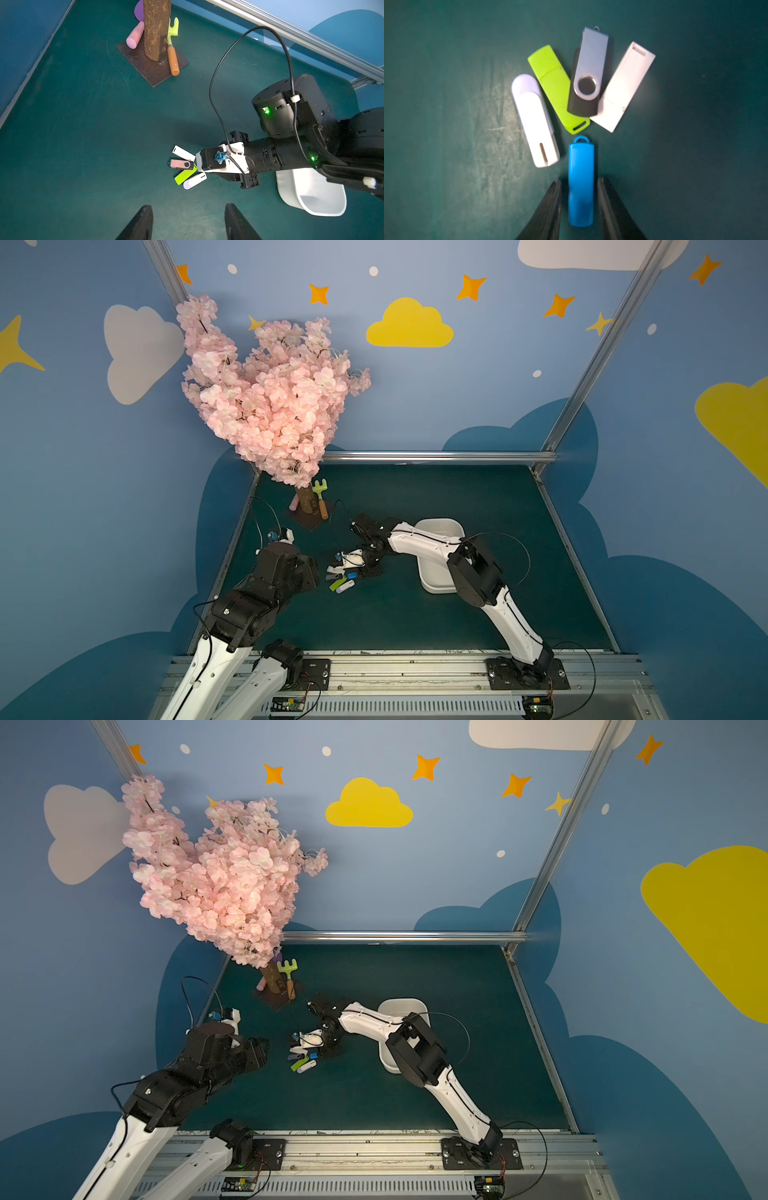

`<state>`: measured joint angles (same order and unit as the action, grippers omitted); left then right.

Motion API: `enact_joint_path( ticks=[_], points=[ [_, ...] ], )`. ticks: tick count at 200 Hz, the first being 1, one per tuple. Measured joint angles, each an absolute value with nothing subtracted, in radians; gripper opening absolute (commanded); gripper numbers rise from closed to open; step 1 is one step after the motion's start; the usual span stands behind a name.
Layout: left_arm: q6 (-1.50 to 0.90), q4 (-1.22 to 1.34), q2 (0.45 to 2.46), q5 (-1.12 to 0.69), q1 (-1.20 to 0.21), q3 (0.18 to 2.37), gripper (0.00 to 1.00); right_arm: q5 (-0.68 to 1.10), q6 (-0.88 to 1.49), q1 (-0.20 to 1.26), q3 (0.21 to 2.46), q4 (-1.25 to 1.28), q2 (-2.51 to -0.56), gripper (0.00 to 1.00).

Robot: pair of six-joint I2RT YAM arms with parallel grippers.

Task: Put the usb flash drive into the storage box
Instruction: Pick up the USB flash from the center of the board, then place the USB flash in the storage box.

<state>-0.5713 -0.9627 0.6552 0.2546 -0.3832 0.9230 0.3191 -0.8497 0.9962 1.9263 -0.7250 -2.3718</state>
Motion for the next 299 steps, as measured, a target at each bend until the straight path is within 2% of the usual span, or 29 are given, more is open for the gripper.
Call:
enact_joint_path(
  ticks=[65, 127, 172, 208, 256, 299],
  points=[
    [-0.571, -0.96, 0.655, 0.25, -0.382, 0.921, 0.59, 0.277, -0.854, 1.019, 1.96, -0.75, -2.386, 0.15],
    [-0.571, -0.96, 0.655, 0.242, -0.381, 0.921, 0.6, 0.274, -0.841, 1.02, 1.96, -0.749, -2.382, 0.08],
    [-0.571, -0.96, 0.655, 0.242, -0.38, 0.921, 0.6, 0.258, -0.738, 1.013, 1.912, -0.73, -2.338, 0.07],
    [-0.571, -0.96, 0.653, 0.242, -0.38, 0.921, 0.6, 0.254, -0.604, 0.977, 1.815, -0.675, -2.2, 0.07],
    [-0.572, -0.96, 0.647, 0.243, -0.38, 0.92, 0.6, 0.238, -0.35, 0.852, 1.621, -0.558, -1.875, 0.07],
    [-0.571, -0.959, 0.643, 0.239, -0.38, 0.92, 0.6, 0.076, -0.077, 0.69, 1.38, -0.477, -1.565, 0.07]
  ],
)
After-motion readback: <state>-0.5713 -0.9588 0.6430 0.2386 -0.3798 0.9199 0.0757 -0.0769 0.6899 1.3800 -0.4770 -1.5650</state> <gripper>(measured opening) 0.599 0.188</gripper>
